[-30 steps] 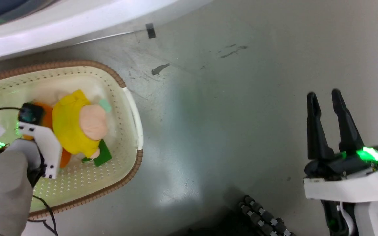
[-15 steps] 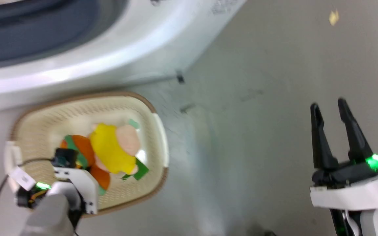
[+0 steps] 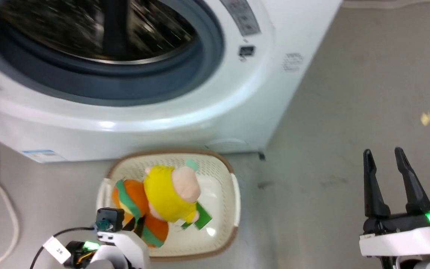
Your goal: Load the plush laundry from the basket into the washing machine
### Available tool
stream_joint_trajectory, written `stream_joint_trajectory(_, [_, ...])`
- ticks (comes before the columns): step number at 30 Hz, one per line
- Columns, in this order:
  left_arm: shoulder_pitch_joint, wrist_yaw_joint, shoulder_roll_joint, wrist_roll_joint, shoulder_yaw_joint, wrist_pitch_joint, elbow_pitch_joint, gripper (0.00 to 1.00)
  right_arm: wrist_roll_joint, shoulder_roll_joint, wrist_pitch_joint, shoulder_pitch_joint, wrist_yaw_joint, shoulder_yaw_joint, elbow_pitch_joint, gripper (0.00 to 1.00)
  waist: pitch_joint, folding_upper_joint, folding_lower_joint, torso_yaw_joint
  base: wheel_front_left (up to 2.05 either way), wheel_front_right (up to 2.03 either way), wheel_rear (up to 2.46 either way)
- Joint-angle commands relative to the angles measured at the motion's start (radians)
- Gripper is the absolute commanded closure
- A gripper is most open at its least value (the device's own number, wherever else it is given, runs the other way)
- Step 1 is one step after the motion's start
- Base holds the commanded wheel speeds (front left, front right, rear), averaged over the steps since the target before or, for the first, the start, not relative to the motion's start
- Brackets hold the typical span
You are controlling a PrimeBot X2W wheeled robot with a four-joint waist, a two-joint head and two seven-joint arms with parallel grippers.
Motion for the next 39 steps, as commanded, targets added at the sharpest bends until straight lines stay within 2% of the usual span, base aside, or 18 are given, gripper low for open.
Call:
stream_joint_trajectory(1, [0.013,0.002,-0.003,0.007,0.008,-0.009,-0.032,1.00,-0.008,-0.001,-0.005,0.011,-0.001,-0.003,0.002,0.00,-0.075,0.0000,0.0003,0.069,0.00,0.00,0.00])
stream_joint_trajectory(8, [0.177,0.073,-0.006,0.068,0.113,-0.009,-0.428,1.00,-0.020,-0.001,-0.005,0.034,-0.001,-0.005,-0.003,0.00,-0.110,0.0000,0.0003,0.099,0.00,0.00,0.00])
stream_joint_trajectory(9, [0.209,0.091,-0.009,0.095,0.153,-0.010,-0.547,1.00,-0.022,-0.001,-0.005,0.035,-0.001,-0.003,-0.008,0.00,-0.100,0.0000,0.0003,0.101,0.00,0.00,0.00])
stream_joint_trajectory(13, [0.222,0.100,-0.018,0.155,0.219,-0.010,-0.755,1.00,-0.027,-0.001,-0.005,0.018,-0.001,0.005,-0.026,0.00,-0.039,0.0000,0.0003,0.098,0.00,0.00,0.00])
stream_joint_trajectory(16, [0.188,0.093,-0.021,0.188,0.254,-0.010,-0.856,1.00,-0.031,-0.001,-0.005,-0.007,-0.001,0.014,-0.040,0.00,0.026,0.0000,0.0003,0.089,0.00,0.00,0.00])
stream_joint_trajectory(20, [0.111,0.082,-0.006,0.197,0.296,-0.010,-0.892,1.00,-0.030,-0.001,-0.005,-0.045,-0.001,0.022,-0.051,0.00,0.111,0.0000,0.0003,0.061,0.00,0.00,0.00])
stream_joint_trajectory(25, [-0.050,0.061,0.068,0.214,0.324,0.006,-0.885,1.00,-0.008,-0.001,-0.005,-0.097,-0.001,0.031,-0.063,0.00,0.220,0.0000,0.0003,0.010,0.00,0.00,0.00])
stream_joint_trajectory(32, [-0.334,0.028,0.199,0.243,0.315,0.163,-0.847,1.00,0.033,-0.001,-0.005,-0.155,-0.001,0.037,-0.069,0.00,0.353,0.0000,0.0003,-0.053,0.00,0.00,0.00])
stream_joint_trajectory(39, [-0.597,0.003,0.308,0.259,0.259,0.303,-0.721,1.00,0.071,-0.001,-0.005,-0.200,-0.001,0.051,-0.072,0.00,0.441,0.0000,0.0003,-0.097,0.00,0.00,0.00])
